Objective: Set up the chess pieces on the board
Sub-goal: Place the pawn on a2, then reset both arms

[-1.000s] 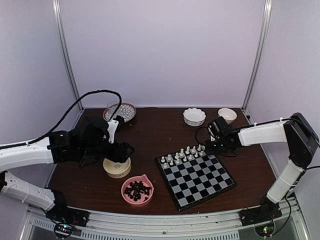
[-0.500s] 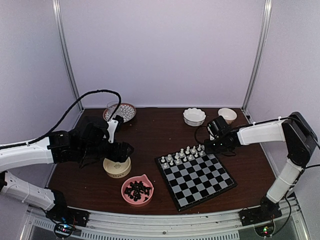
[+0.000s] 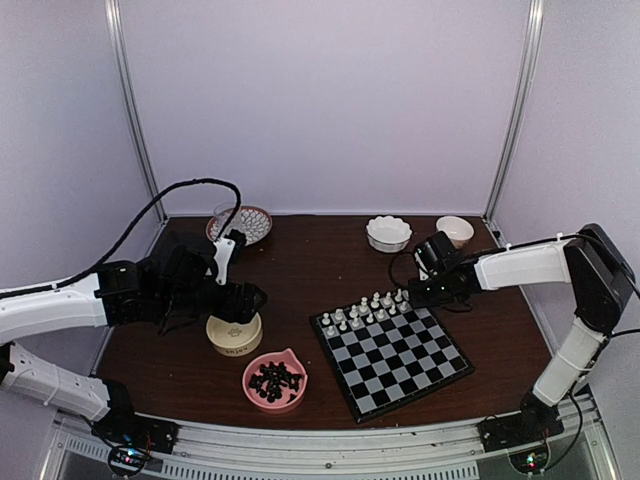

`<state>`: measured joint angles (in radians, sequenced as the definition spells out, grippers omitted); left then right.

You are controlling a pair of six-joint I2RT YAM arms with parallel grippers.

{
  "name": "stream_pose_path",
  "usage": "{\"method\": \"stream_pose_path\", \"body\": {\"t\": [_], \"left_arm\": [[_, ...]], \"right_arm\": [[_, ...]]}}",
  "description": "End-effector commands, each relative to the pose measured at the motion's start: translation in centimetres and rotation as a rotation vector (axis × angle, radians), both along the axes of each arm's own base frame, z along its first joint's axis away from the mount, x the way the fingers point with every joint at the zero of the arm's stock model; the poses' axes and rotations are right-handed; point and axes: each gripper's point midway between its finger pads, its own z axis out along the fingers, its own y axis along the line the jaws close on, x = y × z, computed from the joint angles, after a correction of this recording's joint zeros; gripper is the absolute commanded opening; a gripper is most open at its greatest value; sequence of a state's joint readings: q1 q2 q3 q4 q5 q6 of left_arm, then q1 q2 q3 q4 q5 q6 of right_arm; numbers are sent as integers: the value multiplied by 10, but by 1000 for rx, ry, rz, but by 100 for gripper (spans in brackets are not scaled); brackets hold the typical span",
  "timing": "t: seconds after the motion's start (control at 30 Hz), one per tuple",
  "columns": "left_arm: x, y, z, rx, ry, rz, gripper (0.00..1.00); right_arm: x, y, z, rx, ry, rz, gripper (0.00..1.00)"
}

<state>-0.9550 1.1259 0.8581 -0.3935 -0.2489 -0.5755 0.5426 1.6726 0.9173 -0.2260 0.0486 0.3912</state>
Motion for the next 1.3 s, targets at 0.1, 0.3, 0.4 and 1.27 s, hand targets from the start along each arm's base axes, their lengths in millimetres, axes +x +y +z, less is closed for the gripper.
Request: {"method": "stream_pose_path", "body": {"t": [0.1,0.3,0.4,1.27], "left_arm": [[4,3,2,-13,-7,21,78],[6,8,-3,-17,29,56,80],[9,23,-14,-8,97,135,80],[4,133,-138,-41,524,653,48]], "right_arm": [[6,-4,21,22,-62,-18,17],[4,-5,28,28,-72,-18,20],[0,-7,35,38,-83,-22,21],[-41,-64,116,-43,-260,-83,25]]}}
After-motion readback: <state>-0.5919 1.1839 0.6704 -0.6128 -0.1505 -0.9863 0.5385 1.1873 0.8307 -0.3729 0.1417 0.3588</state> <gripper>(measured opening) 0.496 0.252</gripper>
